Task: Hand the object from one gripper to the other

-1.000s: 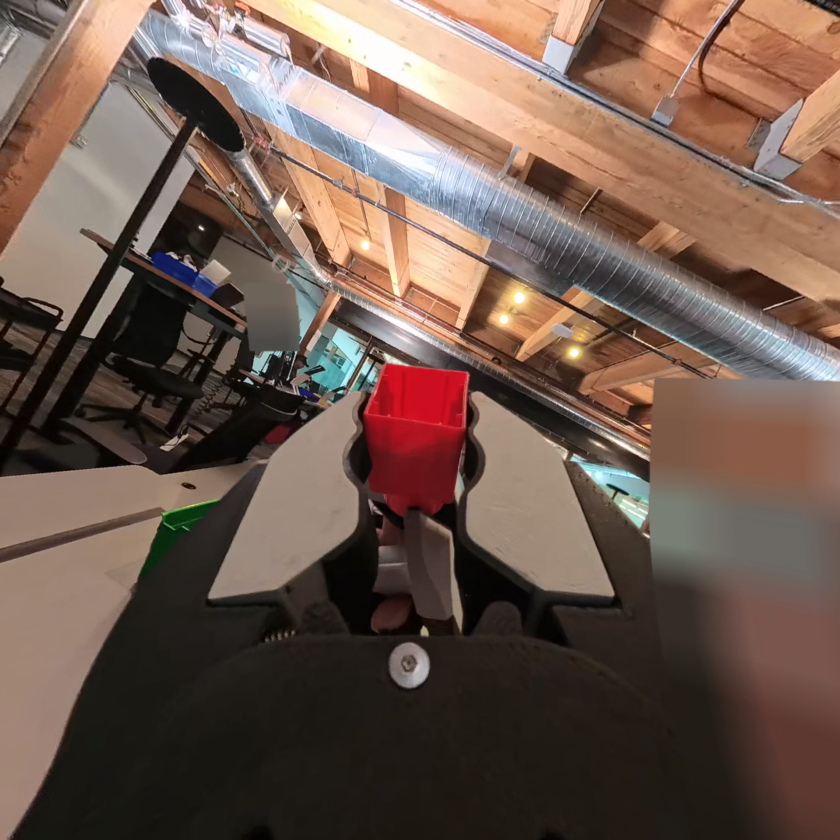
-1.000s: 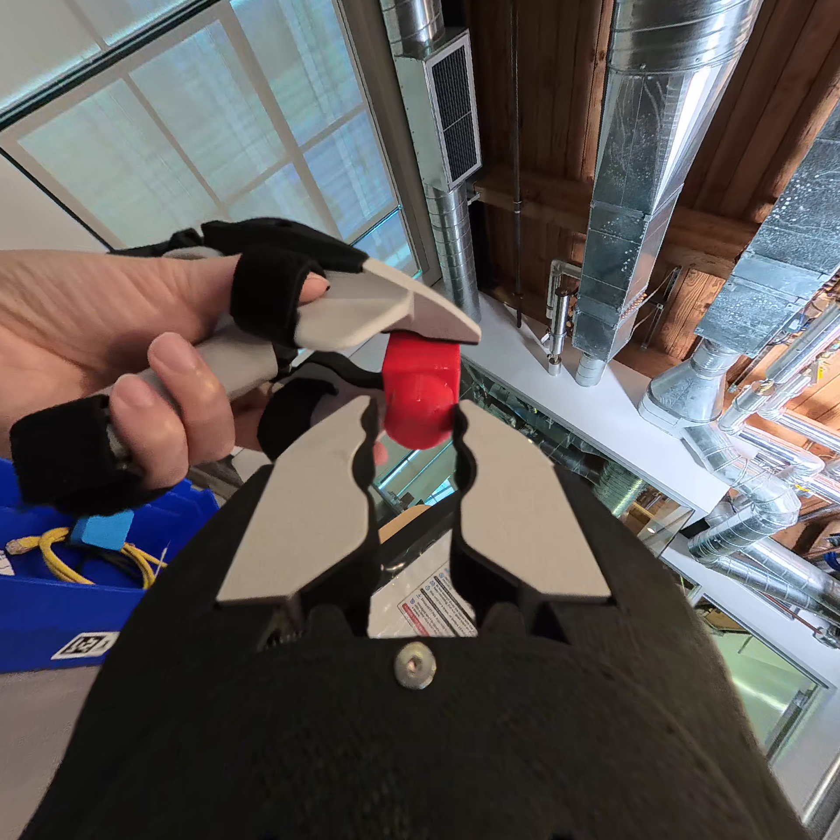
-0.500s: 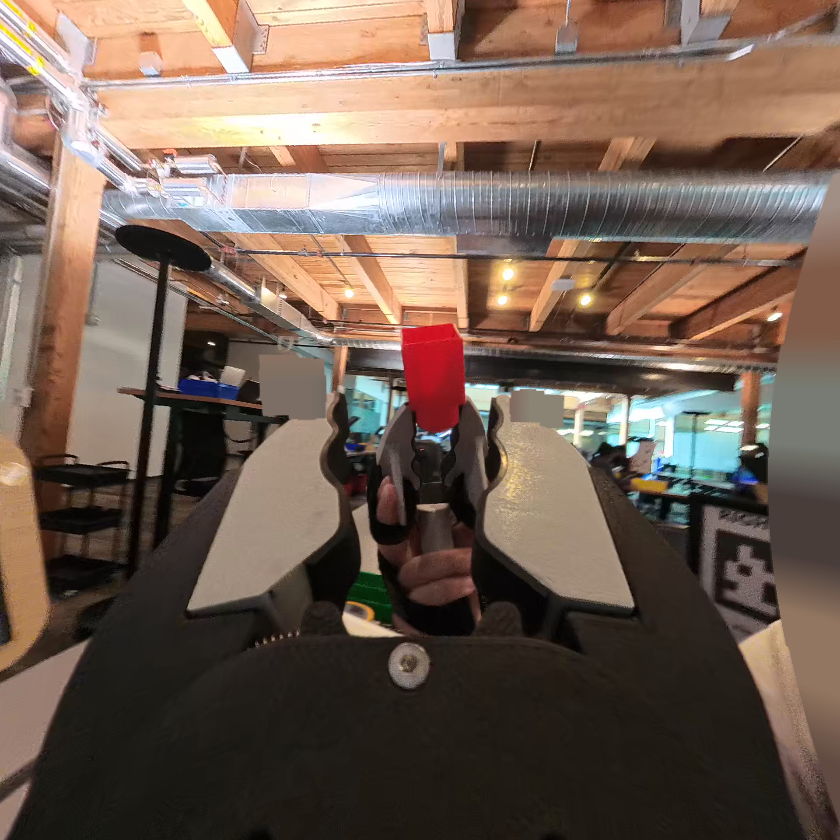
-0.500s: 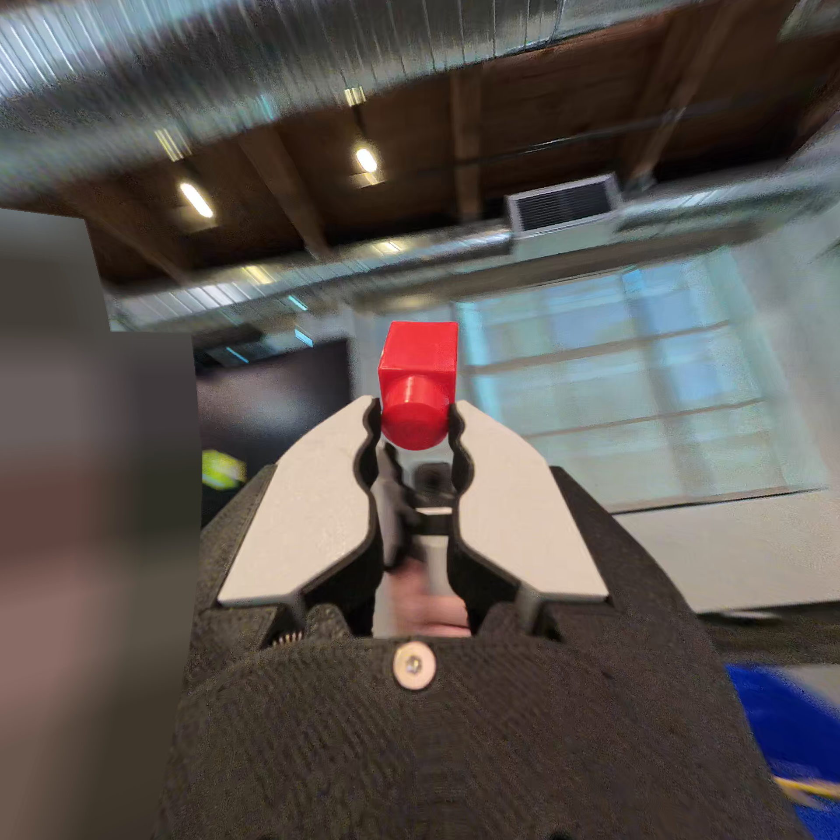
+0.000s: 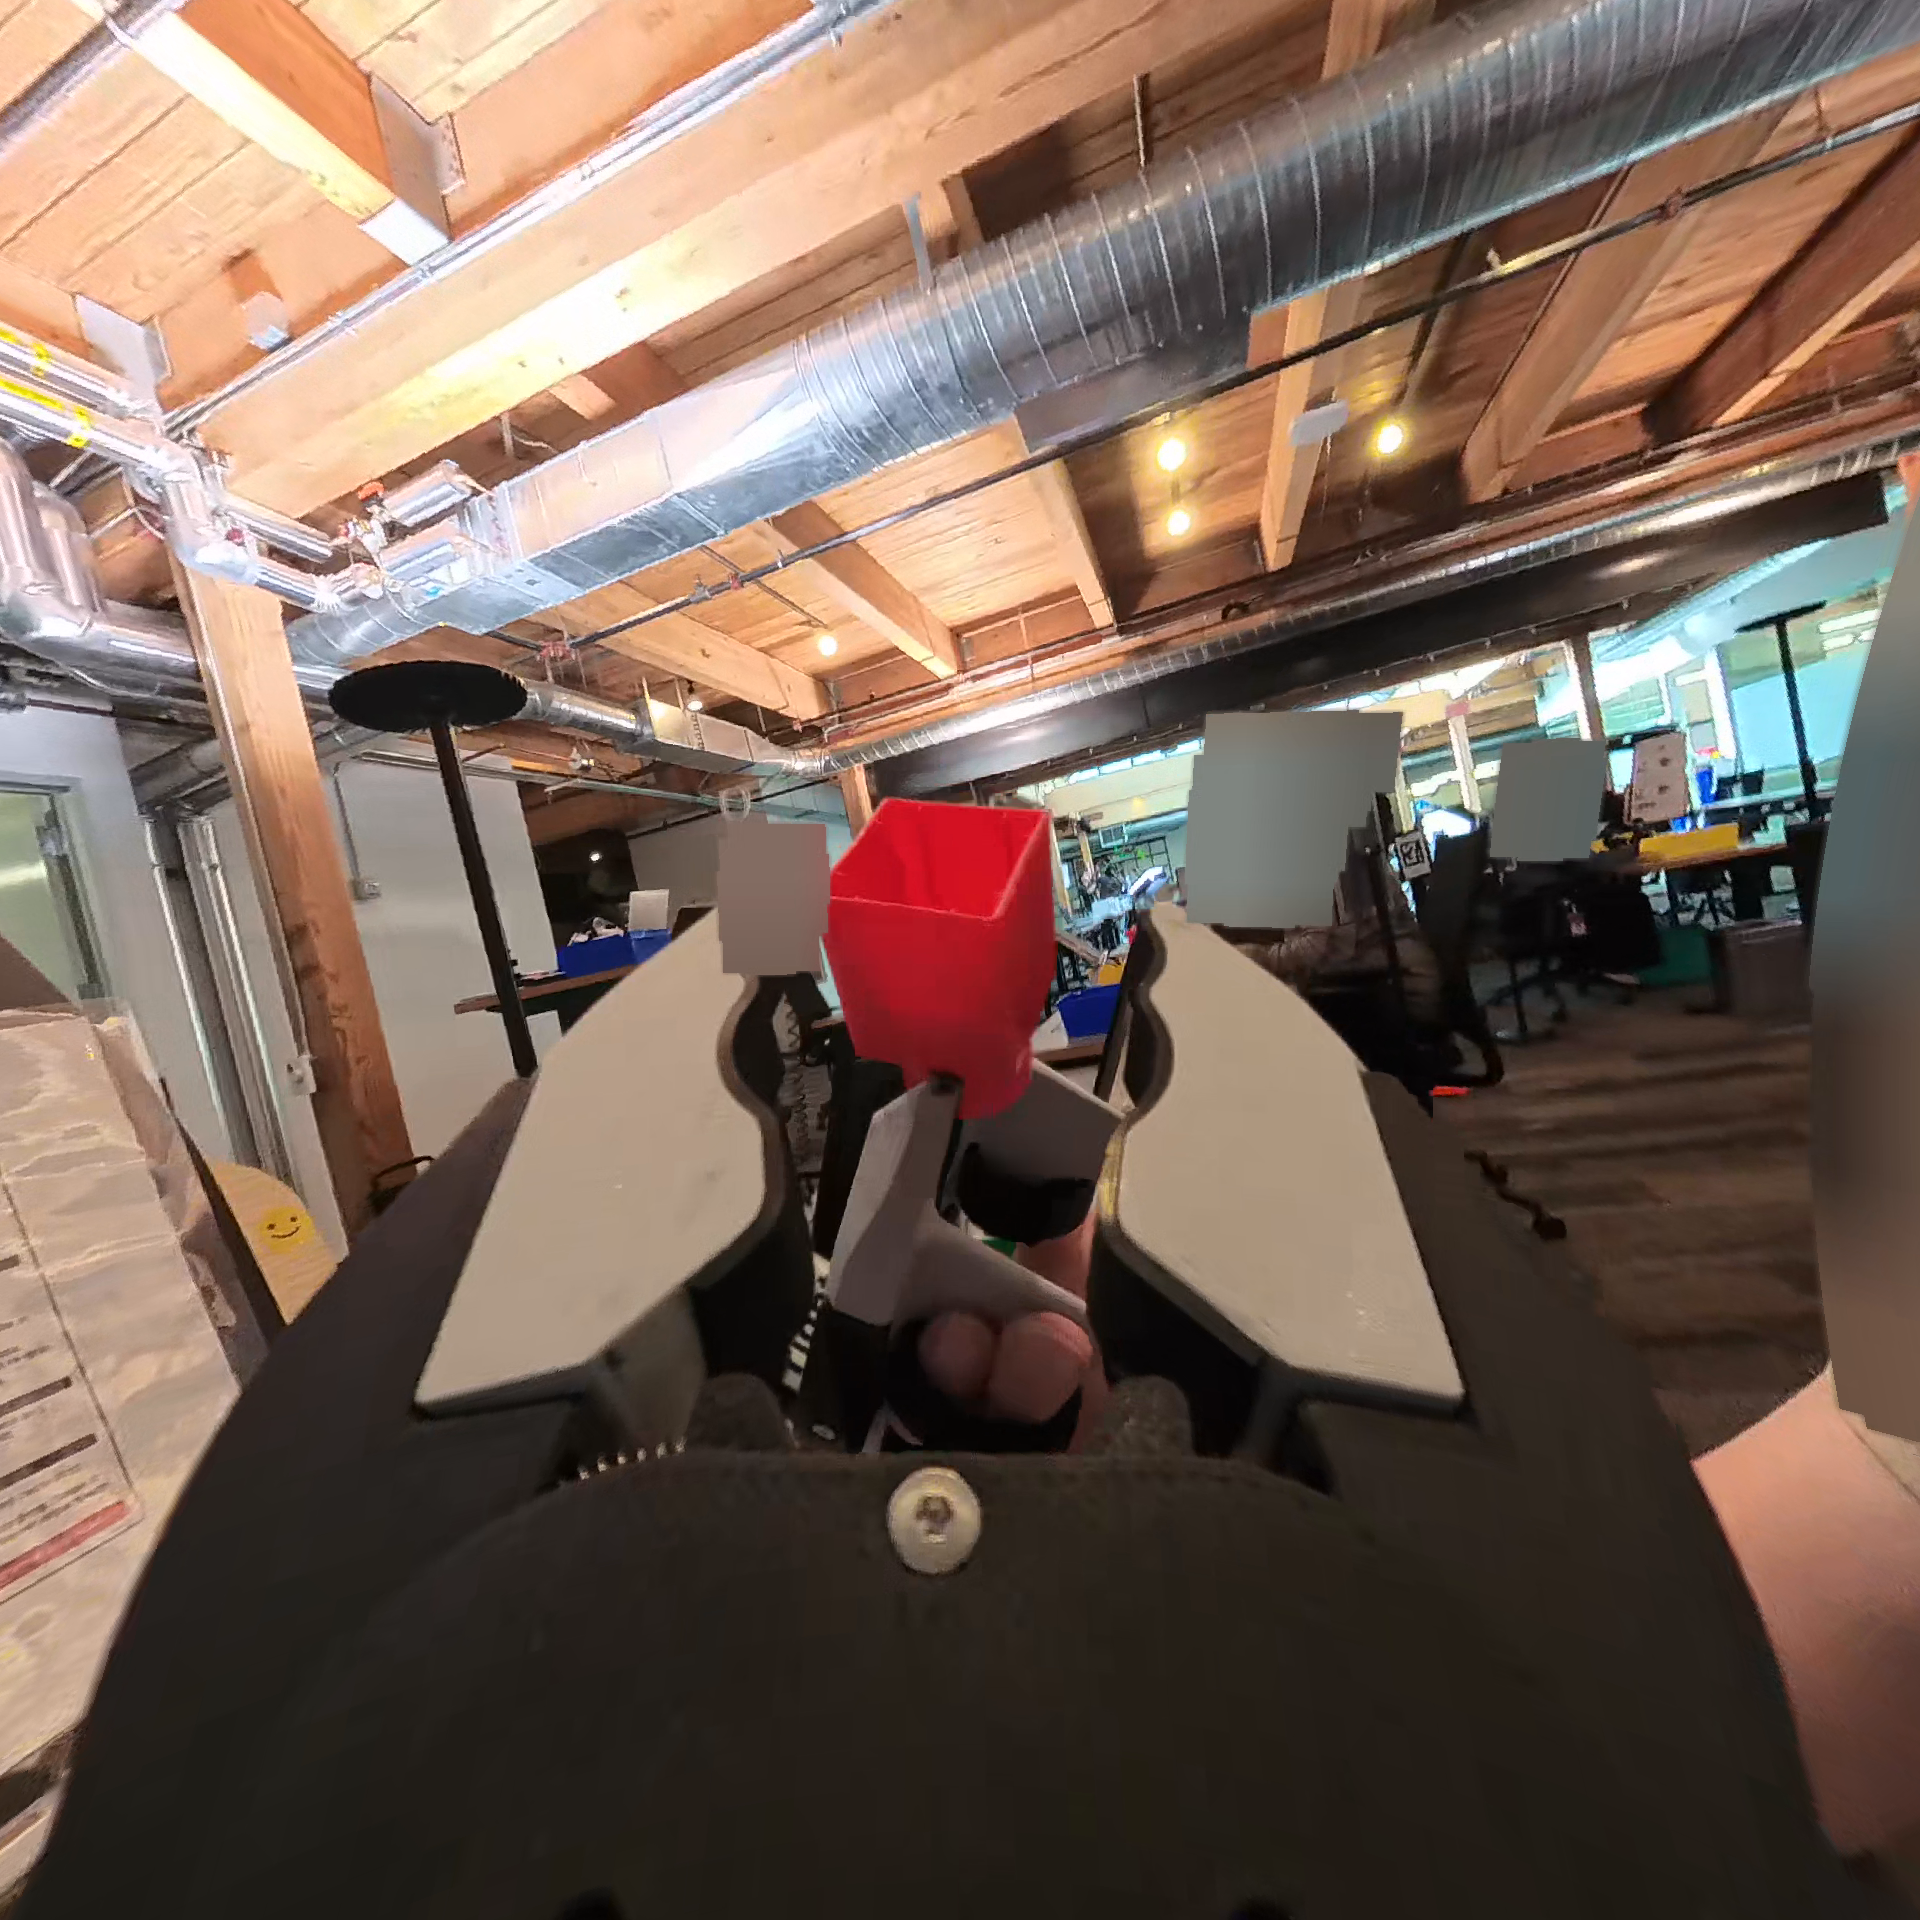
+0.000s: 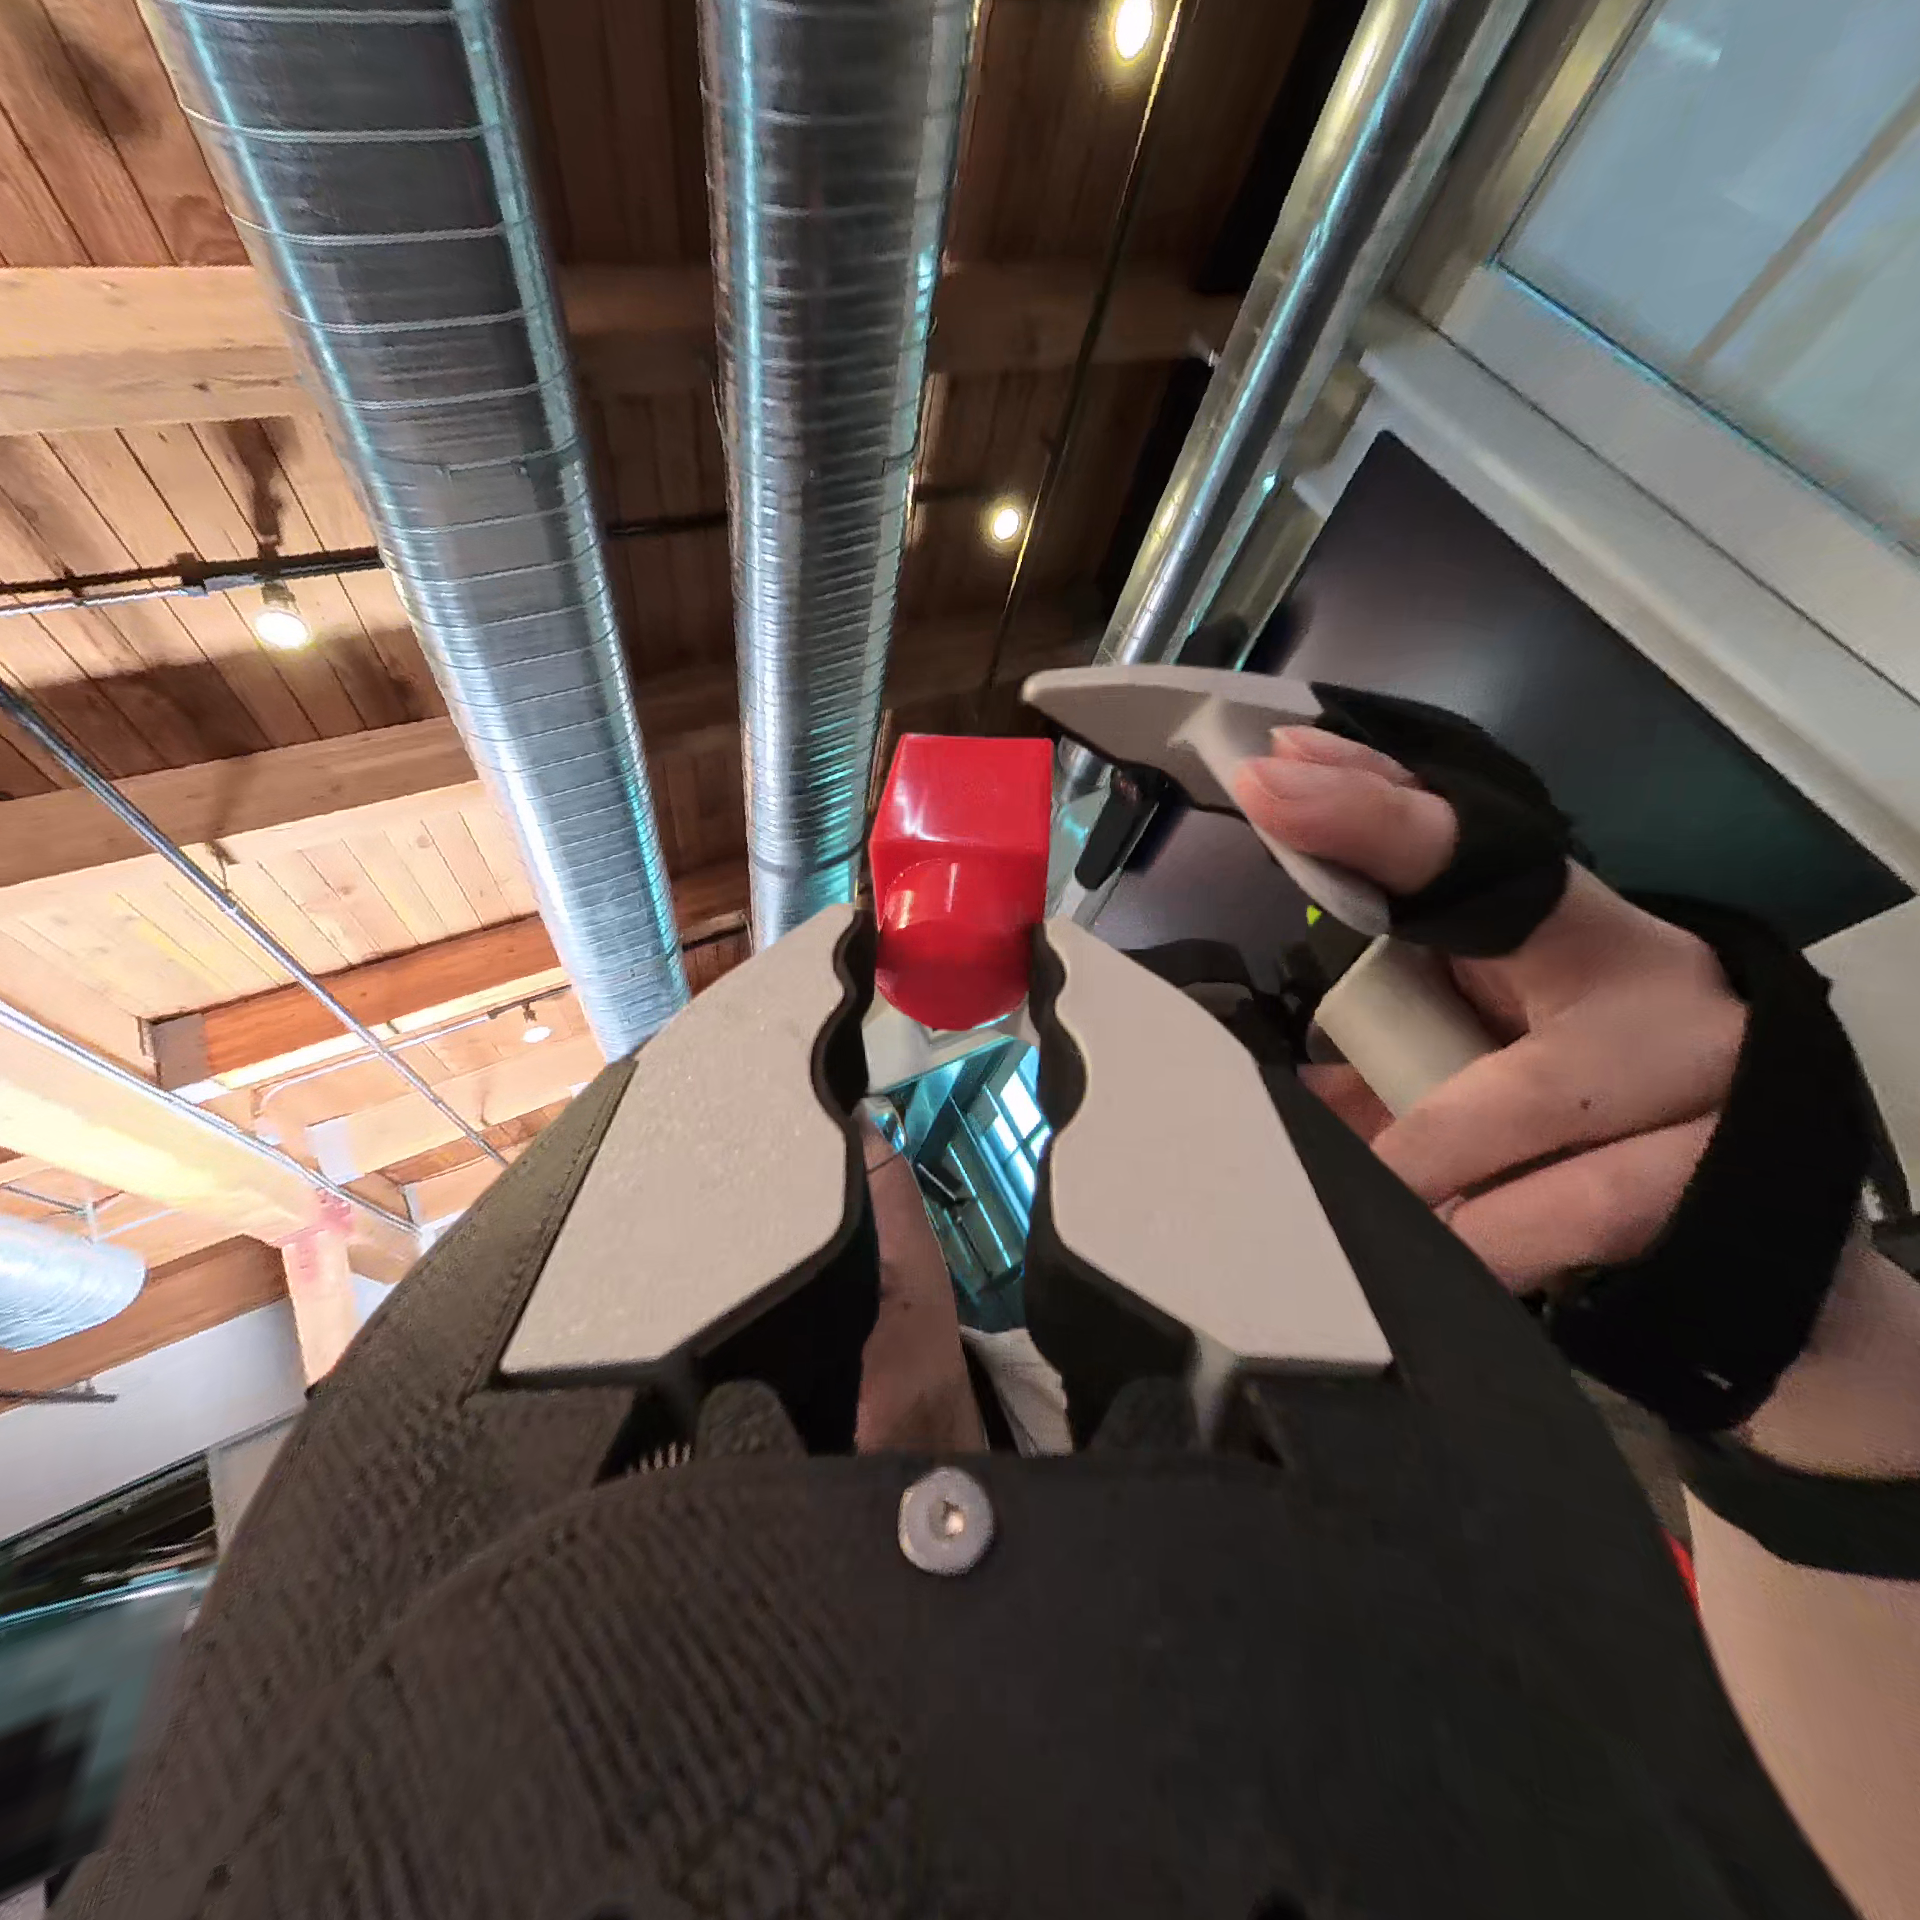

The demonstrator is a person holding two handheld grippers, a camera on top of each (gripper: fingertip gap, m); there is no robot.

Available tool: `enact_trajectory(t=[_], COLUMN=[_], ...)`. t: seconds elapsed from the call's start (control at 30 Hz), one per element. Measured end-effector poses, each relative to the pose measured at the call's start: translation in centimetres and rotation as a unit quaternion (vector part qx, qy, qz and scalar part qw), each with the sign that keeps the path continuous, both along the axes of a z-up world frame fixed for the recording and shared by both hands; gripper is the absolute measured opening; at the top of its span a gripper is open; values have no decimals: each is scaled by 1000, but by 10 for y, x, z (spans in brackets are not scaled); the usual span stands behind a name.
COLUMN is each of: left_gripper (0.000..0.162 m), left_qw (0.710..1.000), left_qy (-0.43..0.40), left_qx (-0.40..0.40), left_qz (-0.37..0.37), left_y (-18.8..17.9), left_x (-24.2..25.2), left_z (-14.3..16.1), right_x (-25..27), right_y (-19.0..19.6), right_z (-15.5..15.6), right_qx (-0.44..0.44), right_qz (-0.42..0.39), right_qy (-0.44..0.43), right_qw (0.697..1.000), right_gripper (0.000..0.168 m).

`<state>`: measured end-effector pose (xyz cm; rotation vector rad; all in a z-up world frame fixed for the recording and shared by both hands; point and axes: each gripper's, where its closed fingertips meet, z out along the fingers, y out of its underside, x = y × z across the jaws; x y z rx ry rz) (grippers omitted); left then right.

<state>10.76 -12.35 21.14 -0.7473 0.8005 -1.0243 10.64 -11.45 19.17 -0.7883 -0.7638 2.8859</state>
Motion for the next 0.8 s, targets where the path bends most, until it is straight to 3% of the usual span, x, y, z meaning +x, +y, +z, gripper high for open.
enact_trajectory(t=[0.07,0.13,0.23,0.33,0.43,0.5,0.6,0.7,0.8], left_gripper=[58,41,38,37,37,37,37,37,36], left_qw=[999,997,990,972,935,881,776,727,690], left_qy=[27,35,54,65,65,106,208,262,300], left_qx=[12,54,102,118,142,174,225,258,289], left_qz=[14,32,86,192,319,428,552,580,591], left_y=[1,-5,-7,7,24,39,62,72,76], left_x=[3,2,0,-11,-30,-41,-46,-34,-21], left_z=[-6,-8,-8,-4,3,0,-14,-27,-38], right_x=[-6,-9,-14,-27,-30,-27,-19,-14,-14], right_y=[-6,-11,-6,19,48,55,50,42,45], right_z=[-3,-5,-7,-19,-25,-21,-9,-3,-9], right_qx=[7,12,6,25,88,174,324,429,474], right_qz=[19,42,32,-93,-282,-430,-618,-715,-737], right_qy=[-4,-2,-2,-47,-91,-108,-127,-166,-233], right_qw=[1000,999,999,994,951,879,705,526,421], right_gripper=[29,31,33,41,47,50,62,62,61])
